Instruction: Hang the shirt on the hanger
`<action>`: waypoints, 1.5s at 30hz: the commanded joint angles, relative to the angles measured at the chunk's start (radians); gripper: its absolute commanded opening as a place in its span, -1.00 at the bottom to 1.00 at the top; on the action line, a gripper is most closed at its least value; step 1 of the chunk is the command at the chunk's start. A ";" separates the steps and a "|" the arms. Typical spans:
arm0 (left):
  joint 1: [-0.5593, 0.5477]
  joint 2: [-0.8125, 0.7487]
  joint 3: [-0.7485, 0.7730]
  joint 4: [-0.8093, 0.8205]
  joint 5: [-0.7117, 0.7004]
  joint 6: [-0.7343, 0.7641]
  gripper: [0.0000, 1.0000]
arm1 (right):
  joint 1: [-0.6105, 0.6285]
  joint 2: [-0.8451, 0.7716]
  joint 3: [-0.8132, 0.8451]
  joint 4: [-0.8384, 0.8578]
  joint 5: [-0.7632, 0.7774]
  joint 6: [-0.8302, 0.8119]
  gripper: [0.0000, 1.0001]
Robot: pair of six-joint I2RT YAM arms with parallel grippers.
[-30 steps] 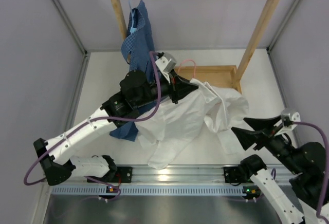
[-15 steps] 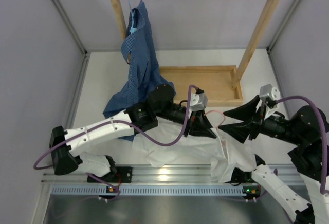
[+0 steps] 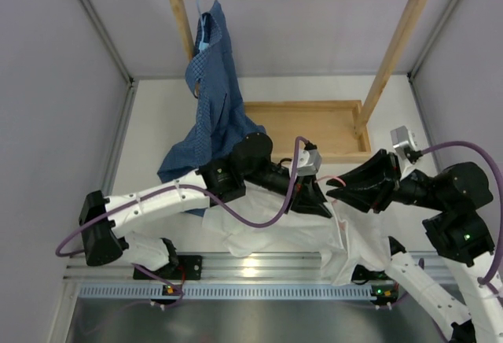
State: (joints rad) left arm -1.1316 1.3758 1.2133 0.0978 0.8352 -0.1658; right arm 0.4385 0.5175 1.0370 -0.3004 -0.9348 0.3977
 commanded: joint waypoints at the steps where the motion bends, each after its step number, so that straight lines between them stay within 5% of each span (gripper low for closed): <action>1: -0.005 -0.004 0.031 0.080 0.044 -0.003 -1.00 | 0.006 -0.008 -0.028 0.130 -0.055 0.029 -0.45; 3: -0.005 -0.006 0.032 0.074 0.047 -0.003 -1.00 | 0.008 -0.007 -0.031 0.130 -0.064 0.020 -0.49; 4: -0.005 -0.006 0.034 0.071 0.045 -0.005 -1.00 | 0.006 -0.007 -0.032 0.129 -0.062 0.013 -0.77; 6: -0.005 -0.011 0.037 0.057 0.033 -0.003 -1.00 | 0.006 -0.008 -0.031 0.126 -0.053 0.009 -1.00; 8: -0.005 -0.018 0.040 0.048 -0.011 0.002 -0.90 | 0.006 -0.019 -0.028 0.119 -0.021 -0.010 -1.00; 10: -0.005 -0.030 0.049 0.017 -0.147 0.003 -0.18 | 0.008 -0.046 -0.017 0.089 0.067 -0.042 -1.00; 12: -0.005 -0.050 0.090 -0.030 -0.209 0.034 0.03 | 0.008 -0.062 0.012 0.051 0.132 -0.072 -1.00; 14: -0.005 -0.069 0.123 -0.119 -0.349 0.041 0.96 | 0.006 -0.060 0.043 -0.035 0.204 -0.112 -1.00; 18: -0.005 -0.199 0.128 -0.243 -0.675 0.090 0.97 | 0.006 -0.039 0.135 -0.187 0.333 -0.174 -1.00; 21: -0.005 -0.400 -0.015 -0.256 -1.002 0.098 0.97 | 0.006 -0.024 0.196 -0.279 0.436 -0.204 -1.00; 24: -0.005 -0.607 -0.208 -0.254 -1.152 0.089 0.96 | 0.008 0.001 0.256 -0.328 0.464 -0.236 -1.00; 32: -0.005 -0.781 -0.480 -0.221 -1.217 0.054 0.97 | 0.008 0.049 0.399 -0.411 0.369 -0.286 -1.00; 44: 0.027 -0.603 -0.499 -0.003 -1.188 0.097 0.90 | 0.008 0.044 0.469 -0.467 0.215 -0.301 -1.00; 45: 0.032 -0.583 -0.492 0.017 -1.150 0.097 0.67 | 0.006 0.042 0.471 -0.467 0.217 -0.301 -1.00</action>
State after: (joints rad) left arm -1.1175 0.7330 0.6918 -0.0109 -0.3378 -0.0883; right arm 0.4385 0.5579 1.4693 -0.7696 -0.6666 0.1051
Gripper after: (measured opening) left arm 0.901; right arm 0.007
